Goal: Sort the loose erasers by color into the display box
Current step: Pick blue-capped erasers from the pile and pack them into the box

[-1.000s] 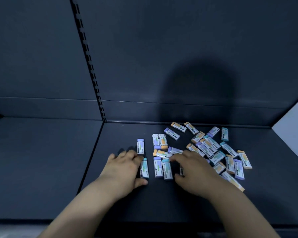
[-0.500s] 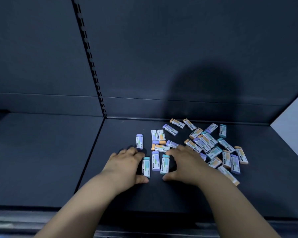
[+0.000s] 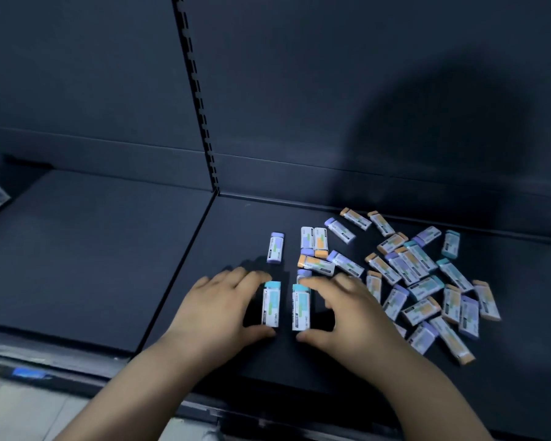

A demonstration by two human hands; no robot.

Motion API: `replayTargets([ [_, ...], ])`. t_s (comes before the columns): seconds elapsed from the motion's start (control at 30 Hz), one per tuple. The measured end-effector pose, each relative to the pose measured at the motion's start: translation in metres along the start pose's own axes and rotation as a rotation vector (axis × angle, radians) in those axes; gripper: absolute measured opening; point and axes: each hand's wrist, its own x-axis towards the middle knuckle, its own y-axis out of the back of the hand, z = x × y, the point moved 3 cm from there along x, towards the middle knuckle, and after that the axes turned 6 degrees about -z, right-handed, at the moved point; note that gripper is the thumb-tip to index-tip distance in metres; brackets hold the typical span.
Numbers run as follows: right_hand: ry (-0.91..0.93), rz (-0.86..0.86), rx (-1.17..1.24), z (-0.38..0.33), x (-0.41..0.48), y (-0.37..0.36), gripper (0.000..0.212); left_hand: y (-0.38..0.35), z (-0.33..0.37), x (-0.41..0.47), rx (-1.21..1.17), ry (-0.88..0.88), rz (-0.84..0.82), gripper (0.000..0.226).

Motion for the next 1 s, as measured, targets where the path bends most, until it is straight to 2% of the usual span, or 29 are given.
replayTargets([
  [0.07,0.028,0.012,-0.004,-0.011,0.004,-0.006,0.074,0.000,-0.010,-0.007,0.063,-0.024,0.031,0.074],
  [0.3,0.042,0.009,-0.032,-0.084,0.031,-0.035,0.072,0.016,-0.083,-0.033,0.070,-0.095,0.173,0.076],
  [0.67,-0.029,0.088,-0.088,-0.245,0.113,-0.093,0.073,0.075,-0.280,-0.078,0.140,-0.097,0.227,0.074],
  [1.0,0.030,0.029,-0.039,-0.296,0.150,-0.114,0.073,0.097,-0.341,-0.094,0.164,-0.024,0.214,0.077],
])
